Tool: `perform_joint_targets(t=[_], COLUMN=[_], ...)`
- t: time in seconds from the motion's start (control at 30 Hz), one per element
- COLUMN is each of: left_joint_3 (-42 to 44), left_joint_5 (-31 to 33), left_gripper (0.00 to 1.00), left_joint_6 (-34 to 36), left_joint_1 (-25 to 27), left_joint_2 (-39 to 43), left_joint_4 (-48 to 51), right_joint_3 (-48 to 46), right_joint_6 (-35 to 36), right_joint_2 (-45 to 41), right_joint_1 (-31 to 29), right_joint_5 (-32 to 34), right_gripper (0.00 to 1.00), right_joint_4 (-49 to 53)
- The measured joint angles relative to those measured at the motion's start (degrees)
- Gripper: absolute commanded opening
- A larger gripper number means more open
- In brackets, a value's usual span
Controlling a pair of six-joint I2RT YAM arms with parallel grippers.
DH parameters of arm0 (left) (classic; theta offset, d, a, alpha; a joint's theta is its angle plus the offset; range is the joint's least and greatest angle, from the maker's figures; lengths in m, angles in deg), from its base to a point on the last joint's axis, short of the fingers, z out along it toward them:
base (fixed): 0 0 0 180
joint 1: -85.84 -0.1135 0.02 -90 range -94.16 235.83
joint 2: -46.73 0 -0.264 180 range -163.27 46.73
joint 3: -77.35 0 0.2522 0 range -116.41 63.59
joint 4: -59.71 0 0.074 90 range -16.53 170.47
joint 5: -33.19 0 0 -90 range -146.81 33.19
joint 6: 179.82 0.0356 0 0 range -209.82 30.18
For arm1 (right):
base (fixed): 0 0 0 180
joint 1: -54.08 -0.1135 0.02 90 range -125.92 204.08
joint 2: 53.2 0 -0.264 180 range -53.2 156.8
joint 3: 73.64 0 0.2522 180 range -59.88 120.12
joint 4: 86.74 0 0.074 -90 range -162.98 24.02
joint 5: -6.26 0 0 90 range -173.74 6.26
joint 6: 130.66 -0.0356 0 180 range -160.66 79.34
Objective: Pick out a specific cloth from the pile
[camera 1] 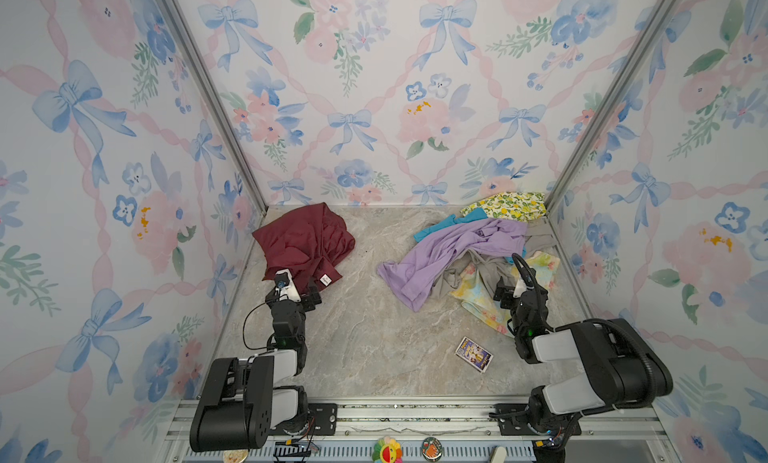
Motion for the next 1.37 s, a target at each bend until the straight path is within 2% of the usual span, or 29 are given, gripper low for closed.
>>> perform_joint_targets(t=[0.07, 0.27, 0.57, 0.67, 0.73, 0.93, 1.37], left_joint_3=[-0.55, -1.38, -6.75, -5.31, -4.68, -4.20, -4.20], left_joint_5=[-0.68, -1.73, -1.90, 0.26, 1.66, 5.01, 5.92], left_gripper=[0.98, 0.98, 0.98, 0.98, 0.98, 0.98, 0.98], left_joint_6=[0.52, 2.01, 3.23, 4.85, 4.98, 4.92, 4.92], left_joint_1=[0.00, 1.18, 3.48, 8.22, 10.19, 9.29, 9.29], left_joint_2=[-1.40, -2.21, -6.49, -11.15, -15.21, -16.04, -16.04], left_joint_4=[-1.05, -2.38, -1.01, -8.81, -10.36, -12.04, -13.18], right_joint_3=[-0.28, 0.31, 7.04, 7.04, 7.10, 8.76, 9.40], right_joint_6=[0.57, 0.81, 0.33, 0.28, -0.11, -0.92, -0.94], right_joint_2=[2.64, 2.75, 1.38, 1.16, 1.16, 1.16, 1.16], right_joint_1=[0.00, 0.33, 2.67, 2.69, 2.80, 3.65, 3.72], right_joint_5=[-0.98, -3.04, -6.23, -6.69, -6.78, -6.84, -8.17], right_gripper=[0.97, 0.97, 0.97, 0.97, 0.97, 0.97, 0.97], right_joint_4=[-1.75, -3.04, 4.81, 6.36, 7.28, 10.86, 13.42])
